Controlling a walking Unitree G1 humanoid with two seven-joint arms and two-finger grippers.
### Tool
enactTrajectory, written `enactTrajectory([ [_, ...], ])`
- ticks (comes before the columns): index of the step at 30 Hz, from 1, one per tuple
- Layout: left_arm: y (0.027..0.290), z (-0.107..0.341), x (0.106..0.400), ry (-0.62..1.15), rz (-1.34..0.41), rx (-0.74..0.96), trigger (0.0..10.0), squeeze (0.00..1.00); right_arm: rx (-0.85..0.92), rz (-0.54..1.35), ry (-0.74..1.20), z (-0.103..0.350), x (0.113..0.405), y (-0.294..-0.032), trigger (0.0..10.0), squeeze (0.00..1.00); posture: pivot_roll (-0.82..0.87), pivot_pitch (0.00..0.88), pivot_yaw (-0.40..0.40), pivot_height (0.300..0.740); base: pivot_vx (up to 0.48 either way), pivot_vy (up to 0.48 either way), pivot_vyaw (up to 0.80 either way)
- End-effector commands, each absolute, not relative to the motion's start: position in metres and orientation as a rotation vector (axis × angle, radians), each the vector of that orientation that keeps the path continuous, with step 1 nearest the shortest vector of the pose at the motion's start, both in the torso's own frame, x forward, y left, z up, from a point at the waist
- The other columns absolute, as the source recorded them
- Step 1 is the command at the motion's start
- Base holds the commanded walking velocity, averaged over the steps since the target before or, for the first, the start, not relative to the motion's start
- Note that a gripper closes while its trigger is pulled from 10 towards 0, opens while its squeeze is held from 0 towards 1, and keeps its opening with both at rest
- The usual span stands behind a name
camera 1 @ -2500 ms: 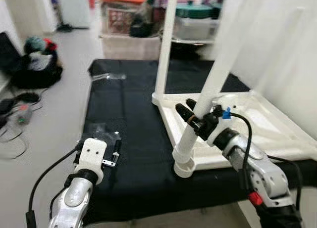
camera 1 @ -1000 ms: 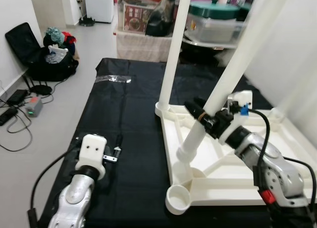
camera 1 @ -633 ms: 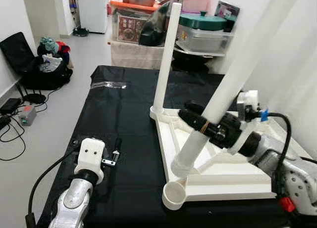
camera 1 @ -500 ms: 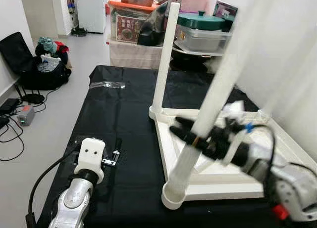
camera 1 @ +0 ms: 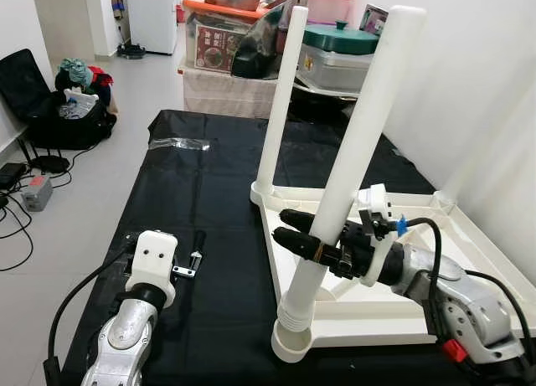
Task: Building children table
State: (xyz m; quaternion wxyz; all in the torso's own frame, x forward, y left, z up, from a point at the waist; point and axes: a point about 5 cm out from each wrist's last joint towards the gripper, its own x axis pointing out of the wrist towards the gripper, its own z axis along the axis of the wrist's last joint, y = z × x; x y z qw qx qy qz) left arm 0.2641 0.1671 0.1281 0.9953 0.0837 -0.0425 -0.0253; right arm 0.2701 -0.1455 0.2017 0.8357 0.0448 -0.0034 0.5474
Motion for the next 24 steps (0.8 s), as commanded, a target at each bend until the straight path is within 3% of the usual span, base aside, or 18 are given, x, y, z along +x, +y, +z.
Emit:
enactTrajectory([
  [1,0.167,0.125,0.265,-0.063,-0.057,0.179,10.0,0.0,0.084,1.14,0.132,0.175,0.266,-0.155,0.0,0.0,0.11,0.0,-0.152,0.74,0.0,0.0,0.0],
  [24,0.166,0.123,0.265,-0.048,-0.069,0.182,10.0,0.0,0.144,1.199,0.12,0.17,0.246,-0.144,0.0,0.0,0.1,0.0,-0.144,0.74,0.0,0.0,0.0],
])
